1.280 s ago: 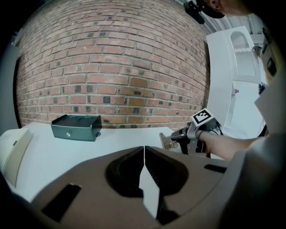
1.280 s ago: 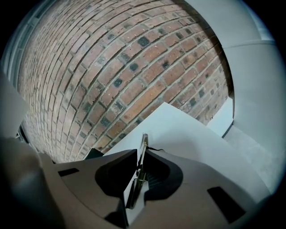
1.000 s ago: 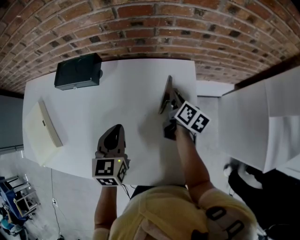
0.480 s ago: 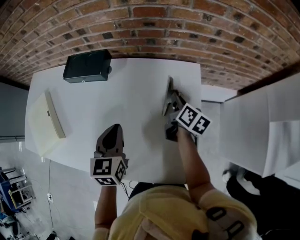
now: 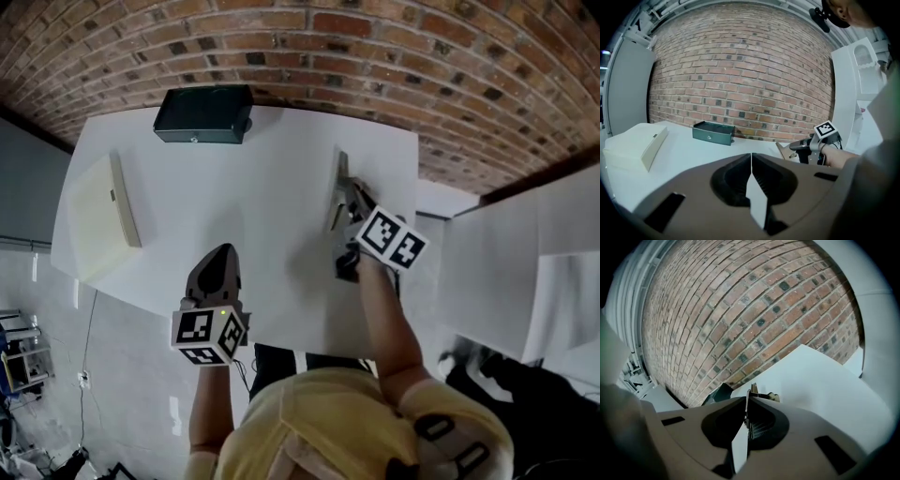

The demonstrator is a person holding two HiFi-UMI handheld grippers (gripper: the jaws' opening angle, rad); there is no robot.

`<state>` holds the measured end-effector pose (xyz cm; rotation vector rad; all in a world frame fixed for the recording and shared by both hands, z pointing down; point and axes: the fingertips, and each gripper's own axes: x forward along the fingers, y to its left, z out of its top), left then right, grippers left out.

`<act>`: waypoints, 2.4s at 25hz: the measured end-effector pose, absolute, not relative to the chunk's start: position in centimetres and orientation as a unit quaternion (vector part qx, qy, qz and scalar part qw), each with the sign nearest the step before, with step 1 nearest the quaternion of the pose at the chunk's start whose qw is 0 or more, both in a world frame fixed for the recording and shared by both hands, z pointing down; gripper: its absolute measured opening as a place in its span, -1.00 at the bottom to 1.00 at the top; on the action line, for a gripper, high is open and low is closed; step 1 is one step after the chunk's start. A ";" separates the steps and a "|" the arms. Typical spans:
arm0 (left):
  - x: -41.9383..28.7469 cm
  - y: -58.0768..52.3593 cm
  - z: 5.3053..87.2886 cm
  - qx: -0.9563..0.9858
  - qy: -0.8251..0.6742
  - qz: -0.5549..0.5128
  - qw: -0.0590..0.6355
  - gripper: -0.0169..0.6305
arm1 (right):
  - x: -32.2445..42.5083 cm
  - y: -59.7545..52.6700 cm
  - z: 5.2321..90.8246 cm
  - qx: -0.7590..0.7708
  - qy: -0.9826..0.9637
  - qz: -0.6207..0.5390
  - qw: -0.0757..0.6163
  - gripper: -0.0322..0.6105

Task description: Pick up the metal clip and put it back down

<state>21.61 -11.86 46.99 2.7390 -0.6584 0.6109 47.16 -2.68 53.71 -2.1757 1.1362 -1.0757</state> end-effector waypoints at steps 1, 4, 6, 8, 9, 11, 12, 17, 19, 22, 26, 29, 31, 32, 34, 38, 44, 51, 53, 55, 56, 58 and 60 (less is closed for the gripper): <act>20.8 -12.1 46.9 0.941 -0.230 0.208 0.133 -0.92 | 46.6 -2.9 53.3 -0.790 0.416 -0.389 0.226 -0.86; 18.7 -13.0 46.5 0.941 -0.238 0.200 0.137 -0.92 | 45.1 -3.6 52.0 -0.790 0.426 -0.379 0.224 -0.86; 17.2 -13.6 46.2 0.941 -0.242 0.193 0.138 -0.92 | 43.9 -4.1 51.0 -0.791 0.432 -0.372 0.223 -0.86; 15.5 -14.2 45.8 0.941 -0.246 0.188 0.138 -0.92 | 42.4 -4.7 50.2 -0.790 0.438 -0.367 0.220 -0.86; 14.6 -14.5 45.6 0.940 -0.249 0.186 0.139 -0.92 | 41.6 -5.1 49.8 -0.789 0.442 -0.366 0.219 -0.86; 12.6 -15.4 45.2 0.939 -0.256 0.181 0.139 -0.92 | 40.0 -6.1 49.2 -0.787 0.448 -0.364 0.218 -0.86; 11.6 -15.8 45.0 0.939 -0.260 0.179 0.139 -0.92 | 39.2 -6.5 48.9 -0.786 0.450 -0.363 0.218 -0.86; 6.0 -17.8 44.4 0.932 -0.287 0.166 0.148 -0.92 | 34.8 -9.2 47.7 -0.777 0.467 -0.363 0.213 -0.86; 3.8 -18.4 44.2 0.929 -0.296 0.163 0.150 -0.92 | 33.1 -10.2 47.4 -0.773 0.475 -0.363 0.211 -0.86; 0.7 -19.2 44.1 0.925 -0.312 0.159 0.151 -0.92 | 30.8 -11.6 46.9 -0.770 0.484 -0.362 0.204 -0.86; -3.2 -20.6 44.1 0.918 -0.333 0.154 0.153 -0.92 | 27.7 -13.8 46.5 -0.763 0.499 -0.362 0.197 -0.86; -5.9 -21.5 44.5 0.912 -0.346 0.153 0.158 -0.92 | 25.4 -15.2 46.5 -0.756 0.508 -0.366 0.192 -0.86; -7.3 -21.9 44.7 0.910 -0.351 0.154 0.161 -0.92 | 24.0 -16.1 46.6 -0.752 0.512 -0.369 0.190 -0.86; -8.0 -22.1 44.8 0.909 -0.353 0.153 0.161 -0.92 | 23.3 -16.5 46.6 -0.749 0.515 -0.370 0.189 -0.86; -9.3 -22.5 44.9 0.907 -0.358 0.152 0.162 -0.92 | 21.9 -17.2 46.8 -0.744 0.522 -0.373 0.188 -0.86; -11.6 -23.2 44.9 0.903 -0.369 0.148 0.162 -0.92 | 19.0 -18.8 46.8 -0.737 0.540 -0.370 0.168 -0.86; -14.3 -24.0 44.8 0.897 -0.385 0.142 0.162 -0.92 | 14.1 -22.0 46.1 -0.713 0.578 -0.368 0.147 -0.86; -18.8 -25.0 45.2 0.884 -0.415 0.135 0.167 -0.92 | 8.5 -25.3 46.4 -0.686 0.609 -0.377 0.128 -0.86; -20.4 -25.3 45.3 0.880 -0.424 0.135 0.167 -0.92 | 6.9 -26.3 46.4 -0.679 0.618 -0.377 0.125 -0.86; -22.1 -25.6 45.3 0.875 -0.434 0.135 0.166 -0.92 | 5.3 -27.4 46.3 -0.670 0.627 -0.378 0.124 -0.86; -22.9 -25.7 45.3 0.872 -0.440 0.136 0.165 -0.92 | 4.5 -28.0 46.1 -0.665 0.631 -0.379 0.124 -0.86; -24.5 -26.0 45.3 0.866 -0.453 0.137 0.164 -0.92 | 2.9 -29.0 45.9 -0.655 0.641 -0.380 0.124 -0.86; -25.6 -26.5 45.3 0.859 -0.466 0.134 0.166 -0.92 | 1.5 -30.3 45.5 -0.644 0.653 -0.381 0.120 -0.86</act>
